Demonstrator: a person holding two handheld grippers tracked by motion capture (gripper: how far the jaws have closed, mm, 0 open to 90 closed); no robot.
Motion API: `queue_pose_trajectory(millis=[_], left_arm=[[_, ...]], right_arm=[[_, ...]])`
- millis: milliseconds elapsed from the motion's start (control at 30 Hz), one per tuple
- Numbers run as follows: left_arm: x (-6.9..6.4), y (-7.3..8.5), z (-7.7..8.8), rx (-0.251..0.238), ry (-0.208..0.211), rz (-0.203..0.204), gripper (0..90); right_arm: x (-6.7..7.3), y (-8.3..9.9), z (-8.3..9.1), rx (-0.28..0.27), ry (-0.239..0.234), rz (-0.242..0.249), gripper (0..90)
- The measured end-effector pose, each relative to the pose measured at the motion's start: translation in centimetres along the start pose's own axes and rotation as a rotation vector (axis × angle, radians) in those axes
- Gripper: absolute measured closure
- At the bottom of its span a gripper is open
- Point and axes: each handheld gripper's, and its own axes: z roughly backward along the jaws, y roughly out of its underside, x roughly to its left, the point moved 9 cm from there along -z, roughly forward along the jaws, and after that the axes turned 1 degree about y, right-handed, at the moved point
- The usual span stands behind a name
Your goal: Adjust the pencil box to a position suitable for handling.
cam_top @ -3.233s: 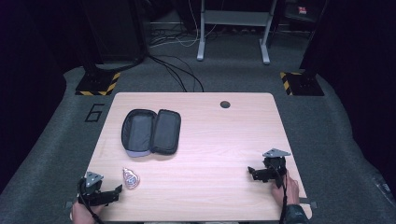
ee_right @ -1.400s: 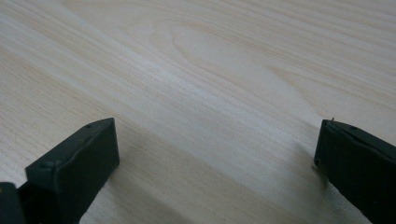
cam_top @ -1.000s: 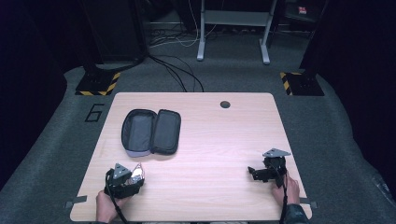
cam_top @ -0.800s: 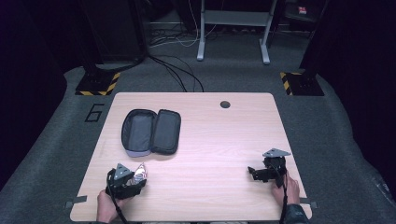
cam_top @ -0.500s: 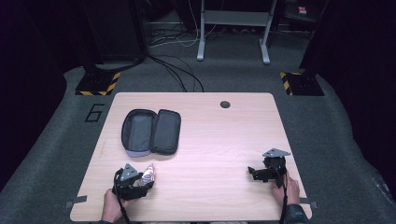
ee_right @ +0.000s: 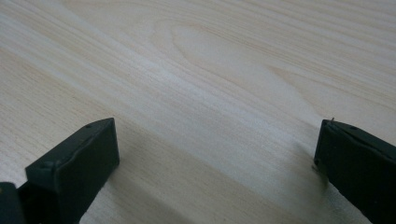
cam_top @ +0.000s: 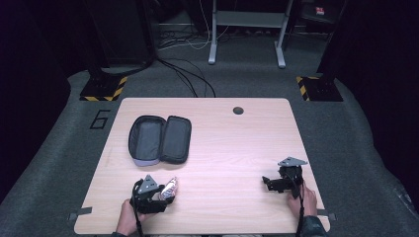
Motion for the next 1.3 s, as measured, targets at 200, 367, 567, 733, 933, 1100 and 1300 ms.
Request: queue_pose_trajectory(millis=[200,367,567,733,933,1100,1300], left_arm=[[-1.3,-0.5,-1.0,0.011,0.04,-0.042,39.0],[-2.3,-0.9,-1.8,0.013,0.069,-0.063,39.0],[-3.2,-1.3,-2.7,0.018,0.091,-0.089,38.9],[-3.4,-1.4,-2.9,0.019,0.102,-0.094,38.9],[-3.2,-1.3,-2.8,0.027,0.103,-0.097,38.2],[-3.1,-1.1,-2.5,0.052,0.113,-0.101,29.6],[-2.5,-1.6,-1.8,0.032,0.084,-0.09,21.1]], right_arm=[[0.0,0.0,0.0,-0.001,0.0,0.003,0.0],[0.0,0.0,0.0,0.0,-0.001,0.0,0.0],[-0.1,0.0,0.0,0.0,0.002,0.006,0.0],[0.0,0.0,0.0,0.0,0.0,0.0,0.0],[0.0,0.0,0.0,0.0,-0.001,0.0,0.0],[0.0,-0.1,0.0,-0.009,-0.001,0.005,0.0],[0.0,-0.1,0.0,-0.008,-0.002,0.005,0.0]])
